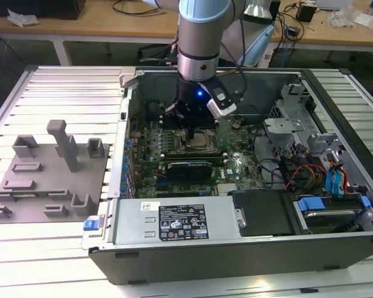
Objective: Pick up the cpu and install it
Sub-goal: 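Close the cpu cover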
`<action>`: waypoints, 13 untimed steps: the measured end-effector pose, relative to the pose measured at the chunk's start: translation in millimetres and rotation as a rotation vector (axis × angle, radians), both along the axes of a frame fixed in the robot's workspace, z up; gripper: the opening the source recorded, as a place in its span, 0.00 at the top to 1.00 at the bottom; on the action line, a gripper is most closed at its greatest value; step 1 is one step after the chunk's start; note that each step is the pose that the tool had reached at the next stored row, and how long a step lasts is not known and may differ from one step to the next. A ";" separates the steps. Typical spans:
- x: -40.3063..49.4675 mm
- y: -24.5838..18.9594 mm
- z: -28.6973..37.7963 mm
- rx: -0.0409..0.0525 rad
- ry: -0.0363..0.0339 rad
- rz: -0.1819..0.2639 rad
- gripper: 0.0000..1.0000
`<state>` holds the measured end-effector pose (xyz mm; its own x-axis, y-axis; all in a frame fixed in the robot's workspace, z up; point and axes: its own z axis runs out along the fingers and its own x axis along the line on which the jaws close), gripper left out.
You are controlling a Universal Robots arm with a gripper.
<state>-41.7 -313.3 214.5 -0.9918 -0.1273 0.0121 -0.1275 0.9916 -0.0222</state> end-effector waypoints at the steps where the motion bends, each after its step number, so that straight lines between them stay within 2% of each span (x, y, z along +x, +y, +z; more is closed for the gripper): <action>1: -0.8 0.0 -0.5 -0.0001 0.0000 -0.003 0.89; 4: -6.5 0.0 -2.9 -0.0001 0.0001 -0.011 0.89; 9: -9.9 -0.1 -5.5 0.0000 -0.0003 -0.014 0.89; 13: -10.2 -2.3 -8.3 0.0000 -0.0005 -0.020 0.89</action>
<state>-51.8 -315.6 206.2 -0.9942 -0.1070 0.0116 -0.1073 0.9940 -0.0223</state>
